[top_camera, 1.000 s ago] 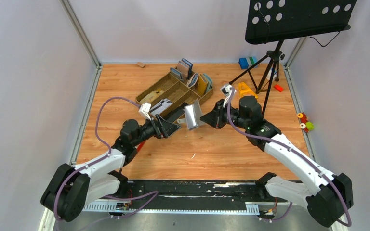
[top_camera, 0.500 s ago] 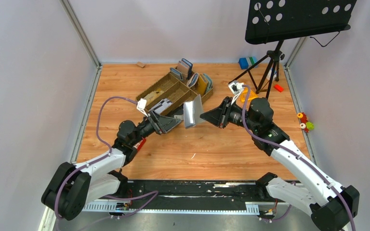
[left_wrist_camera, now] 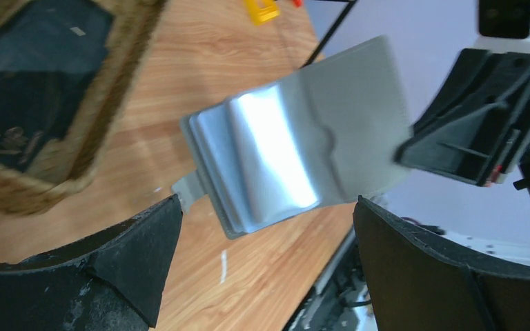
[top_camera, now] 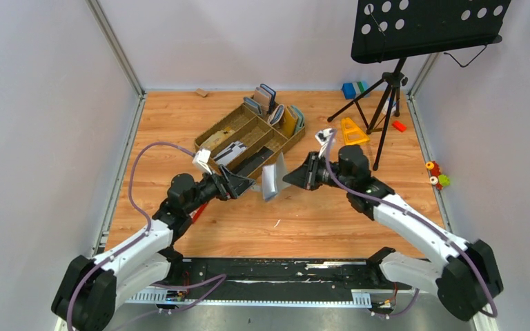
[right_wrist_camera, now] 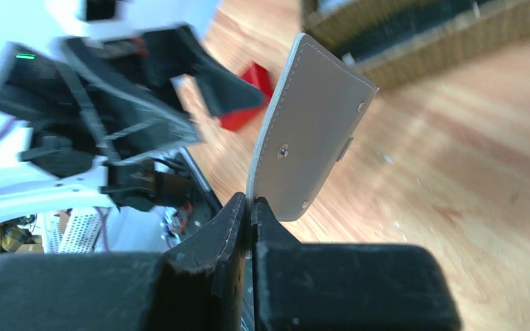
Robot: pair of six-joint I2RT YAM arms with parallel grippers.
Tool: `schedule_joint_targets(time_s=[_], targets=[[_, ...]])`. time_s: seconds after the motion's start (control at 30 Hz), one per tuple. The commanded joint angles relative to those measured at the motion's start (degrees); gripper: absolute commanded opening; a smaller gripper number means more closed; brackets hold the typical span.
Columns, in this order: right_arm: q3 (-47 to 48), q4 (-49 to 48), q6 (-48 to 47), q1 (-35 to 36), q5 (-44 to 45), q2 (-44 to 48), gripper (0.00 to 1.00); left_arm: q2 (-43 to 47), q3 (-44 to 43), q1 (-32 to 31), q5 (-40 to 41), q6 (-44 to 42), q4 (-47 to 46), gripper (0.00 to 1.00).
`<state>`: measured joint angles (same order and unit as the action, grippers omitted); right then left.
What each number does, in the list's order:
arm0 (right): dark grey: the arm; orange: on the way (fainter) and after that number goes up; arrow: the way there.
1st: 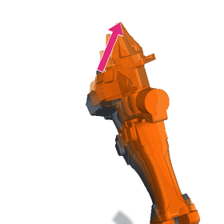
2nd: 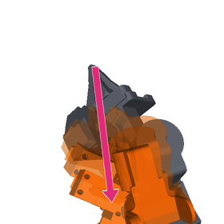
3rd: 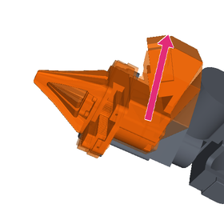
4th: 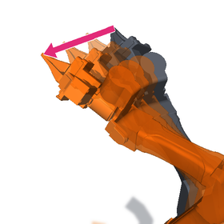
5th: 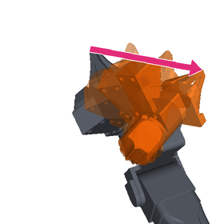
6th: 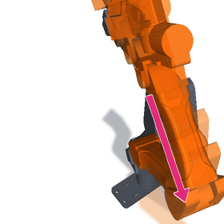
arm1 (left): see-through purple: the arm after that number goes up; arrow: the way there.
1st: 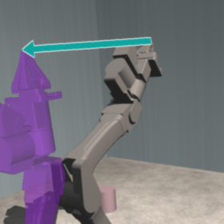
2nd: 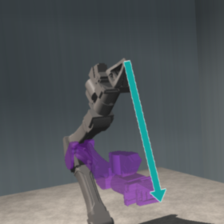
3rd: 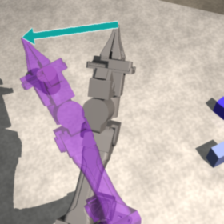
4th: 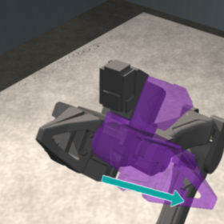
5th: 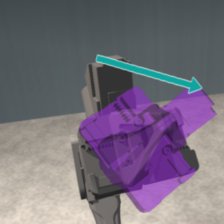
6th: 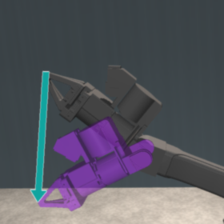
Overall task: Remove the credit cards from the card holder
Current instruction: Open the card holder at the center of the board.
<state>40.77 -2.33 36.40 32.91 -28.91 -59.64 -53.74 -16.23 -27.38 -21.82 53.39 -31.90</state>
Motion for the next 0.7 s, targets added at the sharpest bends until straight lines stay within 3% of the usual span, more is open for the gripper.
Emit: schedule_joint_targets(time_s=[0.0, 0.3, 0.43, 0.67], targets=[[-3.5, -4.0, 1.6, -0.3, 1.6, -7.1, 0.0, 5.9, -1.4, -0.2, 7.1, -12.3, 17.4, 1.0], [-5.2, 5.5, -6.7, -0.9, 16.2, -11.8, 0.0, 1.3, -2.1, -0.2, 5.6, -16.1, 18.9, 1.0], [-5.5, 9.5, -9.5, -0.9, 21.3, -11.9, 0.06, 0.5, -2.5, -0.4, 4.8, -17.3, 17.5, 0.98], [-5.3, 12.0, -12.3, -1.3, 25.2, -13.4, 0.45, 1.8, -4.3, -0.8, 6.8, -20.5, 21.8, 0.99]])
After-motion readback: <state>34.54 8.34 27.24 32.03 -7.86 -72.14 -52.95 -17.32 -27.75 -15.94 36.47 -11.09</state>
